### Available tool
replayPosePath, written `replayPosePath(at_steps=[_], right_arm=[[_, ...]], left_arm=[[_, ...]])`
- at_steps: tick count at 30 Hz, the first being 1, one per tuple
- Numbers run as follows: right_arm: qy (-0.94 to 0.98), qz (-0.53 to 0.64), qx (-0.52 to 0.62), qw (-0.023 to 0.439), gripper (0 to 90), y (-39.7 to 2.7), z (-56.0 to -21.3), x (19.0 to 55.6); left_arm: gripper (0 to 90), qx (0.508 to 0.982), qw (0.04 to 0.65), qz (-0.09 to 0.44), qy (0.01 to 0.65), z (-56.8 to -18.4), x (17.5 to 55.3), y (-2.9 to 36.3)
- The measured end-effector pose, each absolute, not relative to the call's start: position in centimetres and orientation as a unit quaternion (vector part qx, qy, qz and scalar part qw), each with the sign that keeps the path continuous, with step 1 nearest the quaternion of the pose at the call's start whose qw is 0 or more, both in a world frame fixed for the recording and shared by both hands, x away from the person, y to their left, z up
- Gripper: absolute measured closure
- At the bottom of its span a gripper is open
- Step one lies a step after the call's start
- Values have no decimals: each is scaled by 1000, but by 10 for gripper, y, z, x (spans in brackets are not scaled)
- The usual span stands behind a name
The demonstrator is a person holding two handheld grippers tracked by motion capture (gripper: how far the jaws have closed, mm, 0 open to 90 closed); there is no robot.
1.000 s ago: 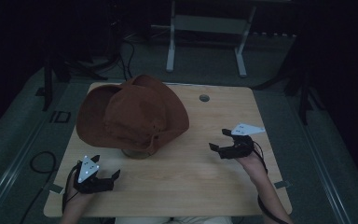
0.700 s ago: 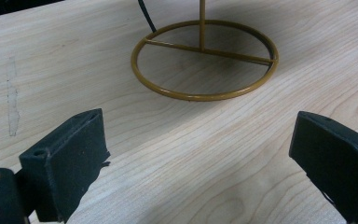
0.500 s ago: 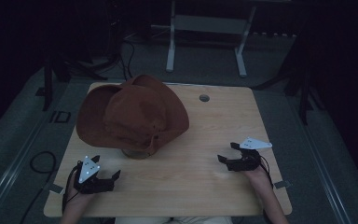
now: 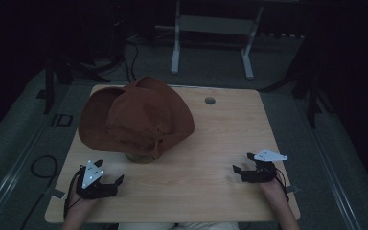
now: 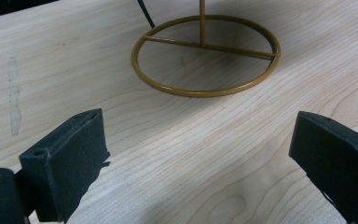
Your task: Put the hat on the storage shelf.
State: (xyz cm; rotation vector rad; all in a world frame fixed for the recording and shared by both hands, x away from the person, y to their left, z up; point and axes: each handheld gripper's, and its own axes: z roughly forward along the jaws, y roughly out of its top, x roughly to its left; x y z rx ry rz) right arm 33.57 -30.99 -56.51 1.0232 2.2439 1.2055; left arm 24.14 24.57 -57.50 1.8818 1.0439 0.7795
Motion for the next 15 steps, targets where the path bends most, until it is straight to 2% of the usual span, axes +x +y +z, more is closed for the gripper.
replayPosePath(at_steps=[15], right_arm=[[762,460,383,248,138,-332,-564,340]], left_arm=[[46,743,414,313,422,-575,242,248]])
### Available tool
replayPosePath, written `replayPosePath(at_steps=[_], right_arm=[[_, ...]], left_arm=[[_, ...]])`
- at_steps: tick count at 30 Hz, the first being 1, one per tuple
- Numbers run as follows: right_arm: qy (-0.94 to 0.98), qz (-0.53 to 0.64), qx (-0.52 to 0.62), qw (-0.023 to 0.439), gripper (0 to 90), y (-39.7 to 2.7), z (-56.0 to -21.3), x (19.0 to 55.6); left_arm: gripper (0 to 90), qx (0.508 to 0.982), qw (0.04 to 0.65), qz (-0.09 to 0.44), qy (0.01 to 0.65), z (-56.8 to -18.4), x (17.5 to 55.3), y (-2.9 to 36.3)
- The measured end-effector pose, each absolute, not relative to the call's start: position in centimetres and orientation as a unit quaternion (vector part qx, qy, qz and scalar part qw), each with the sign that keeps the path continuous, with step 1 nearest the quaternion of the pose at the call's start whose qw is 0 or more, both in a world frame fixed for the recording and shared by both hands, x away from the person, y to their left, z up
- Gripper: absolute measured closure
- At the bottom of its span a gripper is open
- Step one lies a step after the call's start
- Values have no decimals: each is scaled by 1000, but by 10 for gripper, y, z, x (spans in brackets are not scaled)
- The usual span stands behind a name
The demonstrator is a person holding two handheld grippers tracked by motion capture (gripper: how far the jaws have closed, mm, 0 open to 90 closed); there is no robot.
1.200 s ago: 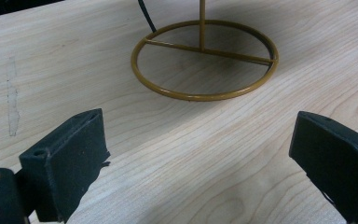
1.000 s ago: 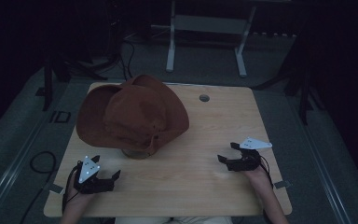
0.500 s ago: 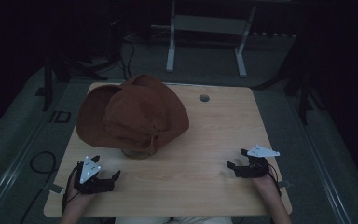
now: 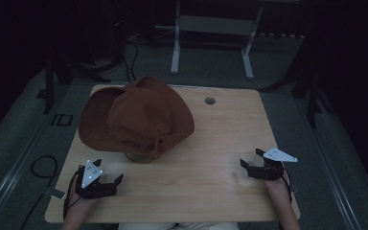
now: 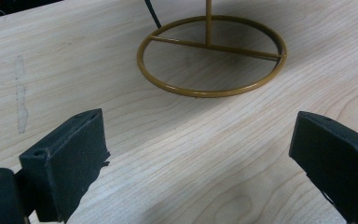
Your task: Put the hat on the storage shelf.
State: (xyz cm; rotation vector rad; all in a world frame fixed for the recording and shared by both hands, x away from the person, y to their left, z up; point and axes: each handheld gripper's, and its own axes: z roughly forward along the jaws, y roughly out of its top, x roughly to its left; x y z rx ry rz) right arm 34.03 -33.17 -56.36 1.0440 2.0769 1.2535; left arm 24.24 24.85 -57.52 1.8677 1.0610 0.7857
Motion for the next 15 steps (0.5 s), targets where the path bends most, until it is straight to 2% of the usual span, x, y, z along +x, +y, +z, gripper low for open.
replayPosePath(at_steps=[15], right_arm=[[757,465,384,252,141,-338,-566,341]], left_arm=[[46,738,420,316,423,-575,242,254]])
